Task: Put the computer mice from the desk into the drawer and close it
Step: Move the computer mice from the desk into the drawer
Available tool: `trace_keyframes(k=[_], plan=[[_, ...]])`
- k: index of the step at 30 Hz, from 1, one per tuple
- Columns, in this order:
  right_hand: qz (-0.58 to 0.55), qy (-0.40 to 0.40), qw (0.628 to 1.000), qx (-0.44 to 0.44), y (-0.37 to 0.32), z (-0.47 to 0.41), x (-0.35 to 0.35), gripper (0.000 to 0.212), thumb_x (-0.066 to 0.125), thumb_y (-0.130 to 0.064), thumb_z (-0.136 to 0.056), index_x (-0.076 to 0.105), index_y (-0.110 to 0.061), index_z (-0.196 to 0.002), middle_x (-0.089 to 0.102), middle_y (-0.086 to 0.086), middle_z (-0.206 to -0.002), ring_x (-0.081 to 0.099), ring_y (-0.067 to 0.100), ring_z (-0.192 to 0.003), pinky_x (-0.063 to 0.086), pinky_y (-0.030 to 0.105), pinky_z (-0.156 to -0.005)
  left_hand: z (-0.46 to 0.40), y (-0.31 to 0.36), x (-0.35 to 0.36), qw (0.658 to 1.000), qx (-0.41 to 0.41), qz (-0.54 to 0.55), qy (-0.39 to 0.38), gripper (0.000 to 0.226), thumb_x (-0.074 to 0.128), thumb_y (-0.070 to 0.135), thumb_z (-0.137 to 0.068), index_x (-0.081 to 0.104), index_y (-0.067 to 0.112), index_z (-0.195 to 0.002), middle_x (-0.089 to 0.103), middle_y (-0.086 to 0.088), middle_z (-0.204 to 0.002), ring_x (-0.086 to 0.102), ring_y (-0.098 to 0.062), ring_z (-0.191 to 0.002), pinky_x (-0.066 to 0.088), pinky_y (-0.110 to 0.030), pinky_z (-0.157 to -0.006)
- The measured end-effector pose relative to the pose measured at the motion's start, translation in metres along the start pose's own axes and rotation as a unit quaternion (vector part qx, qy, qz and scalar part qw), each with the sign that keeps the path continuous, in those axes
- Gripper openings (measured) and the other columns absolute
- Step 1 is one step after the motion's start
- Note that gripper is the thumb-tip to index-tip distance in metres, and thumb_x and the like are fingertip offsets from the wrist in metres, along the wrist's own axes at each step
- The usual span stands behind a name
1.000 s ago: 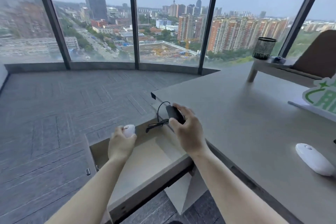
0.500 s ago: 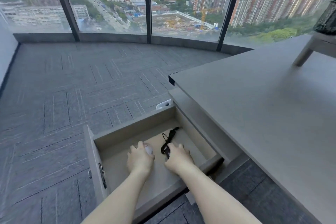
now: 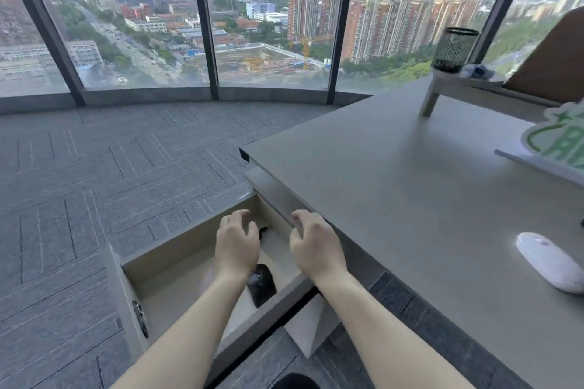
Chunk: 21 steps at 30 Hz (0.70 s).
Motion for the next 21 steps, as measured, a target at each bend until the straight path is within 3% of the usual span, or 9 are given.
trace_keyframes(k=[2, 4, 7, 12, 16, 21], plan=[[-0.037, 0.074, 0.996, -0.025, 0.006, 0.019, -0.052, 0.037, 0.048, -0.009, -0.095, 0.059, -0.016, -0.129, 0.065, 0.003, -0.127, 0.061, 0.016, -0.114, 0.044, 0.020, -0.092, 0.018, 0.049, 0.012, 0.997, 0.061, 0.047, -0.011, 0.032, 0.047, 0.019, -0.092, 0.059, 0.014, -0.121, 0.058, -0.006, -0.119, 0.058, -0.020, -0.104, 0.045, -0.030, -0.090], [-0.058, 0.155, 0.985, -0.041, 0.019, 0.042, -0.102, 0.033, 0.049, -0.008, -0.095, 0.065, -0.019, -0.122, 0.069, -0.002, -0.120, 0.061, 0.006, -0.098, 0.041, 0.014, -0.083, 0.043, 0.096, 0.028, 0.990, 0.111, 0.084, -0.031, 0.030, 0.048, 0.015, -0.092, 0.061, 0.013, -0.119, 0.059, -0.003, -0.115, 0.060, -0.016, -0.098, 0.045, -0.026, -0.088], [-0.082, 0.258, 0.962, -0.024, 0.053, 0.078, -0.171, 0.029, 0.050, -0.008, -0.095, 0.067, -0.020, -0.115, 0.068, -0.005, -0.112, 0.060, 0.008, -0.092, 0.047, 0.019, -0.081, 0.084, 0.156, 0.062, 0.978, 0.166, 0.105, -0.078, 0.030, 0.051, 0.011, -0.089, 0.063, 0.013, -0.117, 0.061, -0.003, -0.115, 0.062, -0.017, -0.092, 0.048, -0.028, -0.084], [0.031, 0.367, 0.925, 0.097, 0.147, 0.122, -0.257, 0.037, 0.055, -0.004, -0.085, 0.066, -0.015, -0.119, 0.065, 0.009, -0.122, 0.052, 0.033, -0.115, 0.042, 0.039, -0.097, 0.148, 0.222, 0.136, 0.950, 0.201, 0.066, -0.230, 0.041, 0.059, 0.023, -0.088, 0.056, 0.018, -0.128, 0.056, -0.007, -0.127, 0.062, -0.021, -0.100, 0.049, -0.030, -0.087], [0.100, 0.303, 0.922, 0.218, 0.209, 0.146, -0.284, 0.054, 0.055, -0.011, -0.083, 0.055, -0.020, -0.136, 0.051, 0.009, -0.141, 0.043, 0.038, -0.125, 0.037, 0.043, -0.105, 0.188, 0.254, 0.186, 0.928, 0.178, 0.032, -0.326, 0.063, 0.061, 0.037, -0.083, 0.042, 0.026, -0.142, 0.045, -0.008, -0.140, 0.051, -0.026, -0.125, 0.043, -0.033, -0.101], [0.086, 0.173, 0.935, 0.297, 0.253, 0.156, -0.287, 0.063, 0.055, -0.032, -0.089, 0.036, -0.031, -0.148, 0.028, 0.013, -0.158, 0.029, 0.037, -0.140, 0.029, 0.040, -0.115, 0.209, 0.281, 0.230, 0.914, 0.206, -0.081, -0.339, 0.071, 0.057, 0.048, -0.078, 0.036, 0.037, -0.145, 0.045, -0.005, -0.146, 0.038, -0.030, -0.133, 0.035, -0.040, -0.109]])
Point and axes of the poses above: each hand's wrist, its own z-axis away from the middle knuckle, its own x-axis out of the palm, y = z × x, the point moved 3 cm from there along -z, towards the middle knuckle
